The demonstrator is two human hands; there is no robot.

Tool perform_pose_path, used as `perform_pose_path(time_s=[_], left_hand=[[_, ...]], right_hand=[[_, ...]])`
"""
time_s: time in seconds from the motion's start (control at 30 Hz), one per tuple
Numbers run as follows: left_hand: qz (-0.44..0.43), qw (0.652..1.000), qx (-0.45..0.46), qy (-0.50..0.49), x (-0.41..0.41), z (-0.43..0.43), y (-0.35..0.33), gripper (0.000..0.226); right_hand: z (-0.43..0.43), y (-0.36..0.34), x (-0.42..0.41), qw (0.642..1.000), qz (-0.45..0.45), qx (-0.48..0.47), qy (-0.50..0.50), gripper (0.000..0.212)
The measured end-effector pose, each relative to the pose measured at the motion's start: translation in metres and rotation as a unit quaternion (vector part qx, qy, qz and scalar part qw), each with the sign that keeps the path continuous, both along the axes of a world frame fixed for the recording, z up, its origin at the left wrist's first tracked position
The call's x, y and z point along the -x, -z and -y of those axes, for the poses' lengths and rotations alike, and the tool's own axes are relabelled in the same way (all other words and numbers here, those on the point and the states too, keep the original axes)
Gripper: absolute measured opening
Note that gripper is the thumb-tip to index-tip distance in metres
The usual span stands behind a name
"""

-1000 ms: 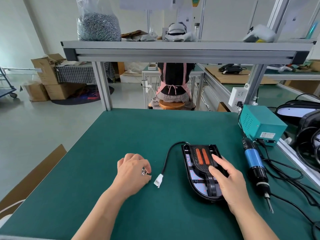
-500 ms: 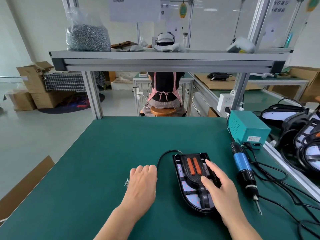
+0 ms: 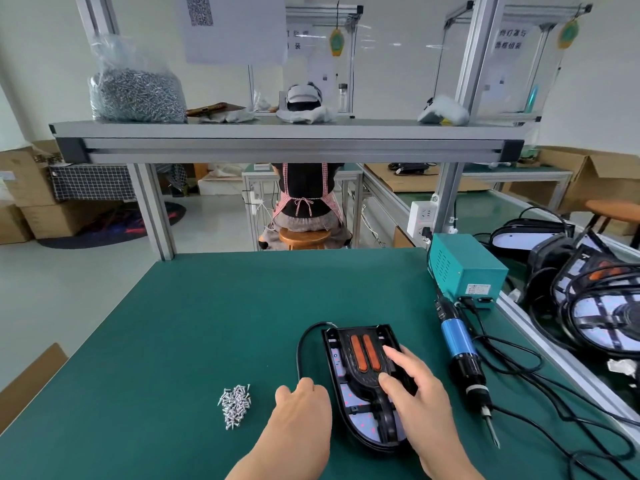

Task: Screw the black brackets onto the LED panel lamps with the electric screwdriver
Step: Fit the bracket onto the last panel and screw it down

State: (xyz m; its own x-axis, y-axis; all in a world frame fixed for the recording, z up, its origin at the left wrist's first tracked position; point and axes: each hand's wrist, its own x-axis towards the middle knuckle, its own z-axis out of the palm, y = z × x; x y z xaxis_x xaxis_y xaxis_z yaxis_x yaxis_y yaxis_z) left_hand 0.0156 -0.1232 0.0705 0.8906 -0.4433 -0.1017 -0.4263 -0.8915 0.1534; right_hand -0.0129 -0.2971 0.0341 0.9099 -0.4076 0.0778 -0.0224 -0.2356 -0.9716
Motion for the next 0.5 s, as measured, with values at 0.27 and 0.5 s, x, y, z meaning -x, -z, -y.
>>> perform_pose_path(time_s=[0.27, 0.5], left_hand=[[-0.213, 0.882, 0.398, -0.136, -0.049, -0.043, -0.031, 0.005], [-0.109, 0.491, 0.818, -0.28, -0.133, -0.041, -0.068, 0.011]], right_hand=[[0.001, 0.004, -0.003, 1.0, 0.009, -0.013, 0.006, 0.042], [0.0, 0.003, -0.002, 1.0, 0.013, -0.001, 0.011, 0.042]])
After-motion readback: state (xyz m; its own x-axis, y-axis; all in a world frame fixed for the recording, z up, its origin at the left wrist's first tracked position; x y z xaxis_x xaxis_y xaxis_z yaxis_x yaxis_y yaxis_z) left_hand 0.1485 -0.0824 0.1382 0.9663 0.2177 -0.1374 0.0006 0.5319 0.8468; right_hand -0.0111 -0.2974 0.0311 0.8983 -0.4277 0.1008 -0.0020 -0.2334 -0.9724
